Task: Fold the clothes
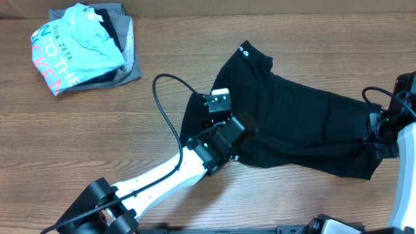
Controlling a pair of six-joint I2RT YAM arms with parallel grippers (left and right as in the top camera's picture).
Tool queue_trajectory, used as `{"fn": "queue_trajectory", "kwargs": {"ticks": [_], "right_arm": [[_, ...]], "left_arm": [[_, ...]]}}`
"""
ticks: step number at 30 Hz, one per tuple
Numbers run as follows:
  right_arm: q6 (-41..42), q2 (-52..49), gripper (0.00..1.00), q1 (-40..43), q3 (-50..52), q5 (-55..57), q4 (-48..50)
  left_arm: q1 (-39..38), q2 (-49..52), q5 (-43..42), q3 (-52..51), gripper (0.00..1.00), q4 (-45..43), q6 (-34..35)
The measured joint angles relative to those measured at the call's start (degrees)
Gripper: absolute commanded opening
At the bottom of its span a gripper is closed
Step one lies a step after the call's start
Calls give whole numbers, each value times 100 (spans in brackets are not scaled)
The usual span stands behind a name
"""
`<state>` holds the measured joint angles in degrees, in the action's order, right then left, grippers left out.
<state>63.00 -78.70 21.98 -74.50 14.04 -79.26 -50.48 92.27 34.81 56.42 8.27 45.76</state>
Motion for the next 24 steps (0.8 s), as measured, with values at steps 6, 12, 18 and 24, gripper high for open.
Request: {"fn": "queue_trajectory", "kwargs": {"ticks": [6, 12, 18, 24], "right_arm": [[66, -323, 4, 0, 299, 50, 588], [20, -584, 100, 0, 452, 118, 1040], [-824, -599, 100, 0, 455, 81, 1266], [-1491, -601, 100, 2, 455, -470, 1255]], "left_arm": [[275, 254, -142, 17, 33, -723, -52], [387, 525, -247, 22, 52, -710, -533], [787, 229, -662, 57, 87, 452, -1067], [2199, -31, -2538, 94, 83, 1032, -1812]]}}
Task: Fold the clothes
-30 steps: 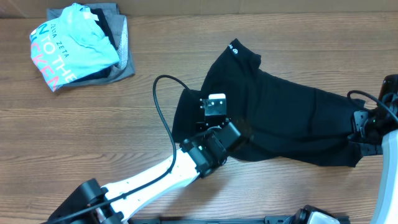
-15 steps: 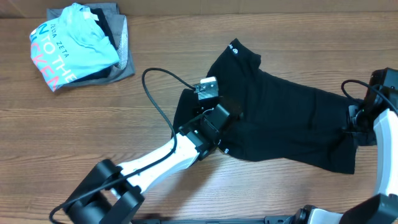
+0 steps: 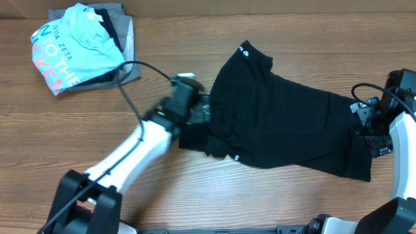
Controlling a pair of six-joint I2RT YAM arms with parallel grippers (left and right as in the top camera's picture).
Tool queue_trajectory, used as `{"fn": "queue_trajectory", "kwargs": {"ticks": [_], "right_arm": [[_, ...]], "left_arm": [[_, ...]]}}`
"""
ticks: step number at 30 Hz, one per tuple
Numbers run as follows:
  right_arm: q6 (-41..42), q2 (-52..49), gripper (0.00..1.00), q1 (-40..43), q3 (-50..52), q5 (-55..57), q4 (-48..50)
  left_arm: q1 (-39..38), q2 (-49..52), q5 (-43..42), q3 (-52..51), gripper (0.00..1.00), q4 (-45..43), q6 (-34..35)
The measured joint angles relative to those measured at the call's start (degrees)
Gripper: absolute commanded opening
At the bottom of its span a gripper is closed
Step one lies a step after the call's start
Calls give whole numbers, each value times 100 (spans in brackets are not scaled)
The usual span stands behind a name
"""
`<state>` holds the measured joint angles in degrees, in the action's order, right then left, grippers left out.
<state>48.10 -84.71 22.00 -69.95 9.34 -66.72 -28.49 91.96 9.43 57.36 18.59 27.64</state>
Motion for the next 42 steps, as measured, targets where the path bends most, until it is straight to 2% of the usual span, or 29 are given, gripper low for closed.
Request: {"fn": "queue_trajectory", "kwargs": {"ticks": [2, 4, 6, 9, 11, 14, 18, 26, 29, 32, 36, 40, 42], "right_arm": [[-175, 0, 100, -2, 0, -219, -13], [-339, 0, 100, -2, 0, -444, -26], [-439, 0, 100, -2, 0, -560, -35], [-511, 0, 100, -2, 0, -658, -46], [-546, 0, 100, -2, 0, -693, -76], [-579, 0, 100, 0, 0, -728, -142], [-651, 0, 100, -2, 0, -756, -155], [-726, 0, 100, -2, 0, -765, -175], [-743, 0, 100, -2, 0, -765, -173], [-750, 0, 100, -2, 0, -765, -184], [-761, 0, 100, 0, 0, -763, -199], [-765, 0, 100, -2, 0, -765, -245], [-769, 0, 100, -2, 0, -765, -267]], "left_arm": [[520, 87, -844, 2, 73, 70, -310], [752, 238, -1604, 2, 64, 79, -643], [763, 372, -2022, 2, 52, 87, -876], [693, 518, -2411, 2, 29, 114, -1174], [640, 557, -2496, 2, 20, 116, -1263], [619, 605, -2518, 2, 12, 116, -1285], [616, 761, -2531, 2, 9, 114, -1266], [616, 1134, -2697, 2, 11, 70, -1263], [616, 1196, -2800, 2, 13, 17, -1263], [616, 1200, -2861, 2, 19, -28, -1263], [616, 1200, -2942, 2, 14, -35, -1250], [616, 1200, -3012, 2, 17, -31, -1154], [608, 1207, -3029, 2, 15, 0, -1119]]}}
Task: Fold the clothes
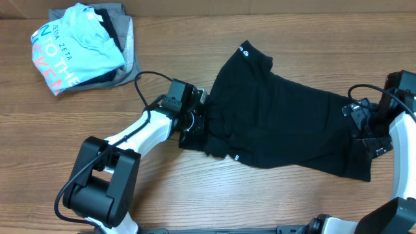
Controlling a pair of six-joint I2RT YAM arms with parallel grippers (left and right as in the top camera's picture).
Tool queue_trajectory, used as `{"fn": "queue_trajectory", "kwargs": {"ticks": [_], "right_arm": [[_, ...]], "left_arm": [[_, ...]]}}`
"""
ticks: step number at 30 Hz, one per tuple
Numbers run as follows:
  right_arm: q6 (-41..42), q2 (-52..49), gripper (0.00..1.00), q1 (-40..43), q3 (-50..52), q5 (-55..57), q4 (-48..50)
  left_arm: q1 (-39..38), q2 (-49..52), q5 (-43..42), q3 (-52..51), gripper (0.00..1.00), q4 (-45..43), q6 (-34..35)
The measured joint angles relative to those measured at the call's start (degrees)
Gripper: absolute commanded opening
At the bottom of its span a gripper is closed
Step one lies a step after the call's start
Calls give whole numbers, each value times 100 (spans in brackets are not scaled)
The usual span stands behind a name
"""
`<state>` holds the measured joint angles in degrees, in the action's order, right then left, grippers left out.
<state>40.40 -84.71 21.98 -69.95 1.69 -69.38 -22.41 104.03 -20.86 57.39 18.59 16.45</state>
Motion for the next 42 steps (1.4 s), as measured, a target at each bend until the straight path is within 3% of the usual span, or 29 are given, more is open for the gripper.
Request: {"fn": "queue_trajectory", "kwargs": {"ticks": [6, 15, 26, 29, 33, 42], "right_arm": [[-57, 0, 100, 2, 0, 4, -48], [-149, 0, 100, 2, 0, 2, -166], [-168, 0, 100, 0, 0, 2, -197], [-170, 0, 100, 0, 0, 2, -195], [-170, 0, 100, 0, 4, -28, -155], [-225, -2, 100, -345, 658, -181, 479]], "left_arm": [[0, 181, -11, 0, 6, 101, 149], [129, 254, 162, 26, 4, 94, 719], [1499, 254, 424, 85, 5, 146, 874], [1910, 254, 573, 125, 11, 247, 874], [2378, 254, 658, 175, 4, 369, 898], [3274, 243, 914, 273, 7, 758, 1241]]}}
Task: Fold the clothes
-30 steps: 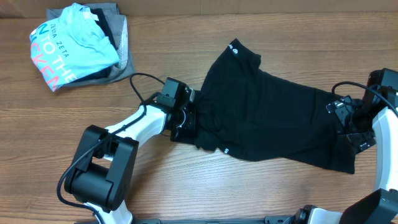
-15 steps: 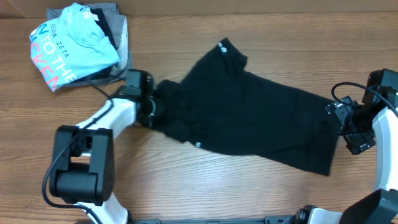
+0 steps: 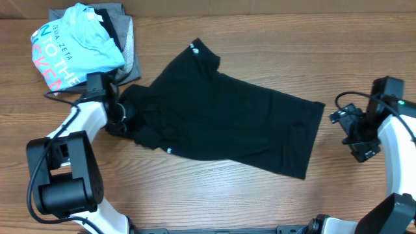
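A black T-shirt (image 3: 227,117) lies spread across the middle of the wooden table, collar to the left and hem to the right. My left gripper (image 3: 125,112) is at its bunched left edge, shut on the fabric there. My right gripper (image 3: 343,123) hovers over bare wood just right of the hem, apart from the shirt and holding nothing. Its jaws look open.
A pile of clothes (image 3: 78,49), with a light blue printed T-shirt on top of grey and black garments, sits at the back left corner, close to my left arm. The table (image 3: 214,201) is bare wood along its front.
My left gripper has moved left toward the pile, and the black shirt came with it, now lying flatter and further left. The right gripper, then on the hem, is now clear of it.
At first my left gripper was over the shirt's left part and the right one at its right hem. Then the left arm was at the shirt's left edge, and stayed there on the fabric. Now the shirt lies shifted left and spread out, and the right gripper is free of it.
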Controlling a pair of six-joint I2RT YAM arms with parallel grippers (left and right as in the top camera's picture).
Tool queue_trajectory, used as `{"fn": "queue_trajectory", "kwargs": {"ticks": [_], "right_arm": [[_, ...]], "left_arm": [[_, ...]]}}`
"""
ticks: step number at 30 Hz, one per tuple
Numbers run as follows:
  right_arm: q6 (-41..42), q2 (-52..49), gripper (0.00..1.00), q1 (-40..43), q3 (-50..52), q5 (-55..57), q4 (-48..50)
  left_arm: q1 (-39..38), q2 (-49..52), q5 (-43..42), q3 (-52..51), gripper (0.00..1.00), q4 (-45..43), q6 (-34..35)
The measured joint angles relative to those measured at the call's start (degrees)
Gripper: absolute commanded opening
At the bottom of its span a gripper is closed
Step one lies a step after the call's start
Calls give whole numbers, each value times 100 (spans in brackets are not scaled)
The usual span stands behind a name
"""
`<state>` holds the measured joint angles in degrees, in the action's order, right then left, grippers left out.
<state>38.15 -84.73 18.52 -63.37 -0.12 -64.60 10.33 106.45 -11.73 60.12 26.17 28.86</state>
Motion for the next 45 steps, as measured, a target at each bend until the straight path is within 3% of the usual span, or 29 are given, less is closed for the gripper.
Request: {"fn": "queue_trajectory", "kwargs": {"ticks": [4, 8, 12, 13, 14, 15, 17, 26, 29, 34, 40, 45], "right_arm": [[-195, -15, 100, -319, 306, -254, 474], [-293, -20, 100, -656, 382, -439, 686], [-415, -20, 100, -1019, 382, -525, 837], [-455, -20, 100, -1088, 382, -546, 874], [-496, -20, 100, -1172, 382, -557, 925], [-520, -20, 100, -1241, 382, -562, 970], [-564, -20, 100, -1340, 382, -570, 1016], [-625, -20, 100, -1368, 382, -588, 1060], [-627, -20, 100, -1368, 382, -588, 1067], [-627, -20, 100, -1368, 382, -588, 1058], [-632, -20, 100, -1368, 382, -588, 1104], [-638, -20, 100, -1368, 382, -590, 1095]], "left_arm": [[179, 0, -26, 11, 4, 50, 33], [170, 0, -13, 37, 10, 94, 129], [109, 0, -199, 205, 19, 481, -192], [74, 0, -221, 284, 25, 656, -289], [17, 0, -254, 404, 39, 857, -380], [-39, 0, -271, 535, 64, 1051, -472], [-160, -4, -310, 817, 99, 1360, -664], [-789, -57, -595, 1556, 100, 3154, -1283], [-1003, -57, -562, 1556, 99, 3364, -1272], [-1209, -57, -387, 1556, 86, 3757, -1180], [-1239, -57, 151, 1556, 86, 4310, -1119], [-1239, -57, 411, 1484, 88, 4057, -1130]]}}
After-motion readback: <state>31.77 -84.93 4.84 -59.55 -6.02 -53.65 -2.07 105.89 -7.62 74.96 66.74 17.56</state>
